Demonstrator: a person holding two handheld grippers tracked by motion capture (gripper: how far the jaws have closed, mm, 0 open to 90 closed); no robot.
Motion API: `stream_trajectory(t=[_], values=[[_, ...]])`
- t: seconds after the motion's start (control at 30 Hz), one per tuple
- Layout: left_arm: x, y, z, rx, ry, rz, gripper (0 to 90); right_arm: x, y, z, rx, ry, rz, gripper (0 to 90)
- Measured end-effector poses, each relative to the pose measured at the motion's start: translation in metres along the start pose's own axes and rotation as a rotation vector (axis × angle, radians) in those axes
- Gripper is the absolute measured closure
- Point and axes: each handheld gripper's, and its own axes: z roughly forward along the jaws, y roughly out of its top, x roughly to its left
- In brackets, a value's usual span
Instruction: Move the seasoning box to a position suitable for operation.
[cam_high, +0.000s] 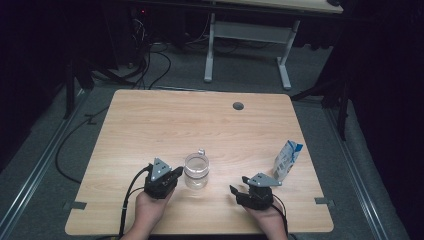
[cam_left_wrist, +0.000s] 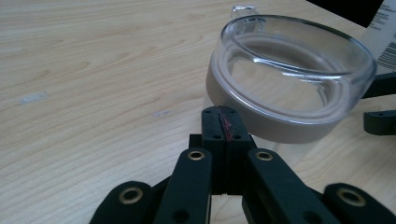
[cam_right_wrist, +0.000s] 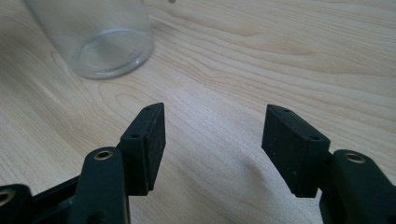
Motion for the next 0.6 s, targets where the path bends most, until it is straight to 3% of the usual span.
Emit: stream_trajectory(t=[0.6], values=[[-0.031, -0.004, 0.004, -0.009, -0.076, 0.041, 90.0, 0.000, 0.000, 0.000, 0.002, 0.001, 0.007, 40.0]])
